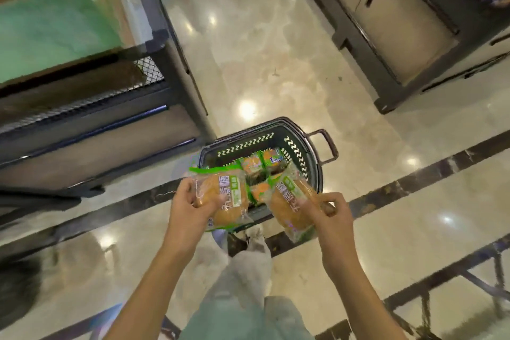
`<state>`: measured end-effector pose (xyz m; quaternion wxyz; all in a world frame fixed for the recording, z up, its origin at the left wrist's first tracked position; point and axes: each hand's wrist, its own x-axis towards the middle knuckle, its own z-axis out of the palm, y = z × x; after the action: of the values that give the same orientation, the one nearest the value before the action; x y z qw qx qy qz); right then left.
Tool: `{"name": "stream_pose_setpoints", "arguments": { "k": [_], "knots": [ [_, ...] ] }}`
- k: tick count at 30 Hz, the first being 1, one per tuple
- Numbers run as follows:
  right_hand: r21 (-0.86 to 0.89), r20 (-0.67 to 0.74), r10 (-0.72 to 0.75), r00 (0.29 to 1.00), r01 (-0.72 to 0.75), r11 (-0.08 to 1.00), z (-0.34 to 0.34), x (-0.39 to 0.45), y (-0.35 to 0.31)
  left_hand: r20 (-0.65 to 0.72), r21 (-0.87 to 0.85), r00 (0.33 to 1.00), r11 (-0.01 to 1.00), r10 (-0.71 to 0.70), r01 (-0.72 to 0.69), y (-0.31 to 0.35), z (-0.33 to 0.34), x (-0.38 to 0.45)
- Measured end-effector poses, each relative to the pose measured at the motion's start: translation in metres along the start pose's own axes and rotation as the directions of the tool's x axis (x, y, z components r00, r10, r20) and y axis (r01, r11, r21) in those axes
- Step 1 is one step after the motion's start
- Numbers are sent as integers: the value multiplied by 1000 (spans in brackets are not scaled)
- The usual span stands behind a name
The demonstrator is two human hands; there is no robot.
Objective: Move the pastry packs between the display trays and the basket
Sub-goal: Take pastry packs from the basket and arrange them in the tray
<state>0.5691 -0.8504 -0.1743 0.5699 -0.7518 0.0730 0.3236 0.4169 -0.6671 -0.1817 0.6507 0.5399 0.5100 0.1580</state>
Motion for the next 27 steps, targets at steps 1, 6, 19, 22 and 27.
{"name": "stream_pose_setpoints", "arguments": {
  "k": [1,6,19,22,27],
  "knots": [
    [-53,28,20,999,-19,998,9,19,-4,-28,9,1000,1000,-9,9,-4,3,14],
    [-316,209,152,966,-81,945,51,120,2,-116,25,989,995,-93,97,-35,16,90],
    [-351,271,594,758,-496,794,190,373,288,78,734,994,680,-77,-5,-260,47,362],
    [-309,260,657,707,-584,751,211,378,351,228,813,967,569,-111,-126,-306,55,413],
    [-166,199,722,663,-703,691,222,365,404,369,883,890,400,-266,-246,-355,71,463]
  ]
}}
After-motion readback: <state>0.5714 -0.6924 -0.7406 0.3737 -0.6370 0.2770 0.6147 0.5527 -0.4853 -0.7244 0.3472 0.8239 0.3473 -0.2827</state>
